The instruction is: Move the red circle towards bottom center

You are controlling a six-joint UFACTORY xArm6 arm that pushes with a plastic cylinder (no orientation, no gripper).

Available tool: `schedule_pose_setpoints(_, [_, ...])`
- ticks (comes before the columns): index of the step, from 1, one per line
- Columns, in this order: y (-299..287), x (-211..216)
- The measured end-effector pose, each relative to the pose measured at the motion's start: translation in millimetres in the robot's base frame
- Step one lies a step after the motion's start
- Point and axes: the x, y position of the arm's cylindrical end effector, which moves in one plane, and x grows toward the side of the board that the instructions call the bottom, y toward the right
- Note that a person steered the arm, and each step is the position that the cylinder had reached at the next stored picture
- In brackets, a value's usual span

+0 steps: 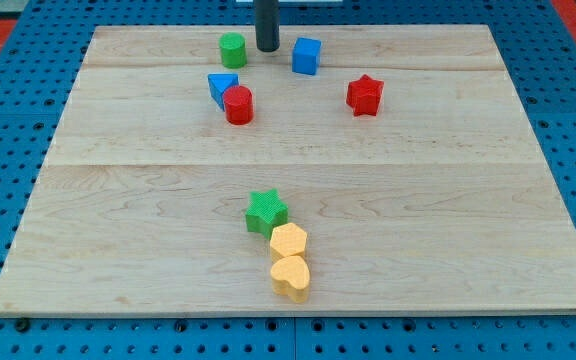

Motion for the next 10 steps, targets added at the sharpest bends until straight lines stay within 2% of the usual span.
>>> schedule_pose_setpoints(1, [-52, 0])
schedule_pose_setpoints(2, [-75, 13])
schedule_pose_setpoints(3, [-44, 34])
schedule_pose_setpoints(5, [-35, 100])
schedule_pose_setpoints(6, [-61, 135])
schedule_pose_setpoints(9, [-66, 147])
schedule_pose_setpoints(10, [-61, 164])
